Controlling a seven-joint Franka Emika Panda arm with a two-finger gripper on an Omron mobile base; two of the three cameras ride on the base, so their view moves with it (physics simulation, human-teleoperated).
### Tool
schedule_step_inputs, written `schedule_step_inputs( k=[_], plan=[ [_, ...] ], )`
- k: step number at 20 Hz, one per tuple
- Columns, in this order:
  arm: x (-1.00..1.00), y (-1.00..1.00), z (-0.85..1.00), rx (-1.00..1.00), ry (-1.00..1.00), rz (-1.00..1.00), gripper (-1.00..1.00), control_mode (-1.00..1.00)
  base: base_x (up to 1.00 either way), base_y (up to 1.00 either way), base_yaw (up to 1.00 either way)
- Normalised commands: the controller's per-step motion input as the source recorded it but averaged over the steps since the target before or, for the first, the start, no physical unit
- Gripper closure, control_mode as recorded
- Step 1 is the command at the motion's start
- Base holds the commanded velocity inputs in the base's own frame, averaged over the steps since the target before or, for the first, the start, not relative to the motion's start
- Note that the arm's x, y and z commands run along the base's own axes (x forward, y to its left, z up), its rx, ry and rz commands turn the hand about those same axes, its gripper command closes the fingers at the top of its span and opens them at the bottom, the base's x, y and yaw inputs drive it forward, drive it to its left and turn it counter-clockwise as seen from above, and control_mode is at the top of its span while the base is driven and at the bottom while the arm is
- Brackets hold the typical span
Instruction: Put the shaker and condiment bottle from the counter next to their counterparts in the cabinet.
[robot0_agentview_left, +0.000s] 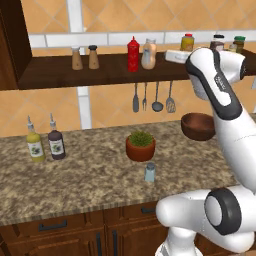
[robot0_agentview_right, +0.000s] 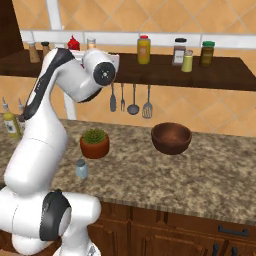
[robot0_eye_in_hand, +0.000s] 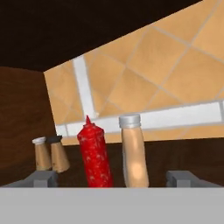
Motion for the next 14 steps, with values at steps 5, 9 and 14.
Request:
schedule_step_inputs(
  k=[5,9,14],
  plan=[
    [-0.78,-0.06,0.32,0.07,0.08,0.0,-1.0,-1.0,0.0,0.0,0.0],
    [-0.95,-0.14,-0.02,0.0,0.0,0.0,-1.0,-1.0,0.0,0.0,0.0],
    [-0.94,-0.24,-0.13,0.0,0.0,0.0,-1.0,-1.0,0.0,0.0,0.0]
  ],
)
